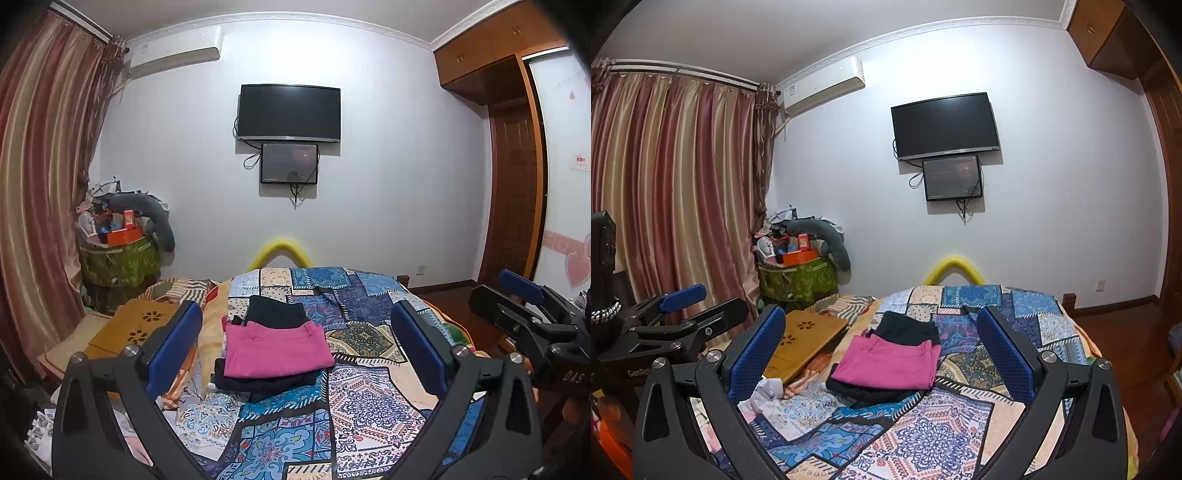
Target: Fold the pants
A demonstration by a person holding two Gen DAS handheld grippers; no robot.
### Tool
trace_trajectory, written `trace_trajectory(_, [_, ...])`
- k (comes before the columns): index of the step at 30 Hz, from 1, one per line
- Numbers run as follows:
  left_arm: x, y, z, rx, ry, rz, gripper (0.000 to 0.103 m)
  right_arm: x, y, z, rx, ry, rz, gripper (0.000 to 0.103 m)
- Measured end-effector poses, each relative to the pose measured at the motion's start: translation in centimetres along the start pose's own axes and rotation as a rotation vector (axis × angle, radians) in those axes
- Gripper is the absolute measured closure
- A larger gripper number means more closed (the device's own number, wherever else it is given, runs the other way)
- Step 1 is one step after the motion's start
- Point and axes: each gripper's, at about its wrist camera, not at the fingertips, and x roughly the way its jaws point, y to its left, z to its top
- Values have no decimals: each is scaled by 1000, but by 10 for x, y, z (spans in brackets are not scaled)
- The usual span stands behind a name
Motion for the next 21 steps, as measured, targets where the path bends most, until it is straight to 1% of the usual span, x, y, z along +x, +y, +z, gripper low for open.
trace_trajectory(7, [5, 1, 2, -10, 20, -5, 0, 1, 0, 0, 4, 0, -11, 0])
trace_trajectory(15, [5, 3, 1, -10, 23, -10, 0, 3, 1, -3, 10, 6, -15, 0])
trace_trajectory(21, [9, -1, 0, 9, 28, -5, 0, 6, -2, -6, 18, 18, -17, 0])
